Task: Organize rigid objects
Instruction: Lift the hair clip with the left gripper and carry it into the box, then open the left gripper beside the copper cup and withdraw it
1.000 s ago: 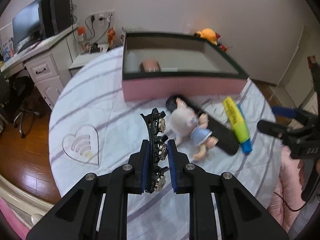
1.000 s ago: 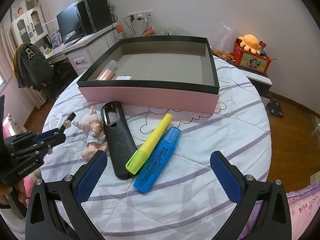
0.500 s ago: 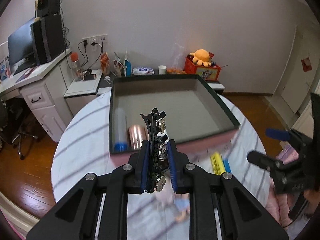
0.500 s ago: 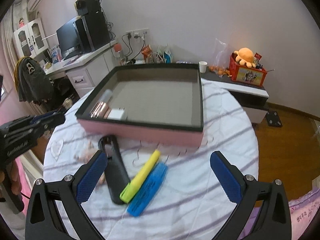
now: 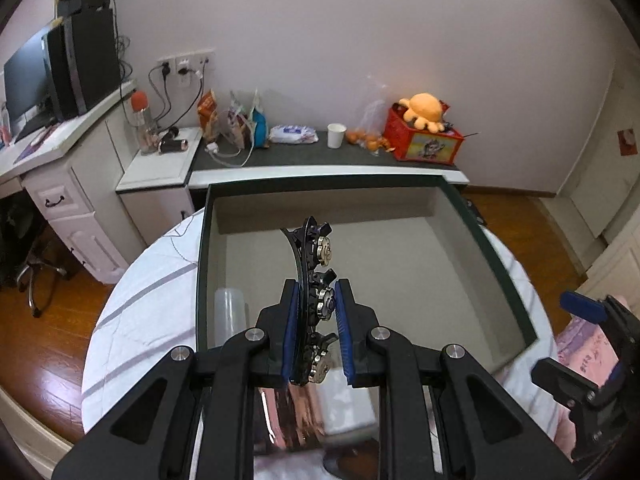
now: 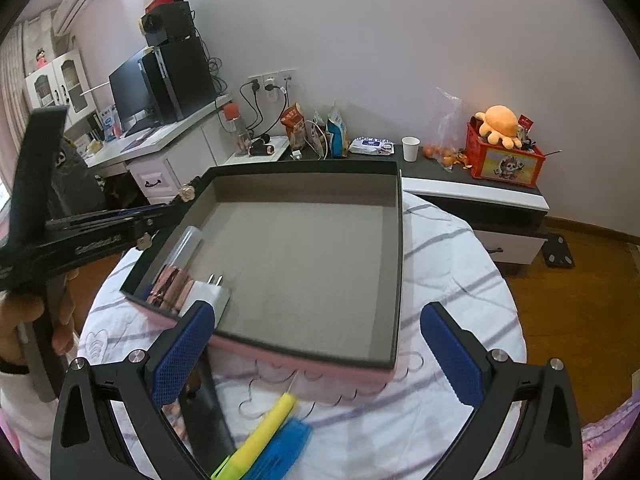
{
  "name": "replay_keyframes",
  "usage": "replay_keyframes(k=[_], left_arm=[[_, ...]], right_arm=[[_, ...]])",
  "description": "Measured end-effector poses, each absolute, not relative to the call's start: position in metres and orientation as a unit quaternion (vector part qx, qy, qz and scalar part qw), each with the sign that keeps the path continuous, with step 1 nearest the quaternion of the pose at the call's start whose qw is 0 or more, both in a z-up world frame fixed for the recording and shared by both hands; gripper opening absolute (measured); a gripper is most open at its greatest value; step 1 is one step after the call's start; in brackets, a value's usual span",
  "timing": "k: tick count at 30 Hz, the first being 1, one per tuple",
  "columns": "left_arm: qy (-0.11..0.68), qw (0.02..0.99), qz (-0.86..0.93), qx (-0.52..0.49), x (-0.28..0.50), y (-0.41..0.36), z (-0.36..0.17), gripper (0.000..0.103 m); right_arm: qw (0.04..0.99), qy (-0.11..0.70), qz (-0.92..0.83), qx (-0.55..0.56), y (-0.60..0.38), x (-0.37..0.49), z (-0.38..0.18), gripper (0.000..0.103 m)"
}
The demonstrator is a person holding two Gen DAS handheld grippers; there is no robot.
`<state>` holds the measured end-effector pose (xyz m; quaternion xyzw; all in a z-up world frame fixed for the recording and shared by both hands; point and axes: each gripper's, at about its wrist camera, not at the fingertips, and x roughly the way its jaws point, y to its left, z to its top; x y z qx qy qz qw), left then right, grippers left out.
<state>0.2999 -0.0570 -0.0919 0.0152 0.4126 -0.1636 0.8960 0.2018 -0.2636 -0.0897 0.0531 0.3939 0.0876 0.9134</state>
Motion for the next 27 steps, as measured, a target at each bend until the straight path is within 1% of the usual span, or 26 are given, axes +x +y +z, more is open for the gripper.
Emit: replay_keyframes(k=[8,14,25,27], left_arm=[[0.442,0.888,-0.13,0.014,0.331,-0.055,-0.125,0.018],[0.463,0.878,-0.123,0.015,0.338,-0.059,-0.144,0.018],[0.478,0.873,-0.087,0.032,0.338,-0.063,-0.156,0.019],[0.479,0.873,-0.089,0.025,0.337,-0.062,-0.154,0.021]], right_arm=[[0.906,0.408,0.096,0.053,-0.264,0.227,-0.107,0.103],[0.9,0.421,0.102,0.047,-0.261,0.236,-0.118,0.103],[0.9,0.421,0.102,0.043,-0.26,0.238,-0.116,0.103],[0.9,0.422,0.101,0.041,-0.26,0.238,-0.116,0.103]])
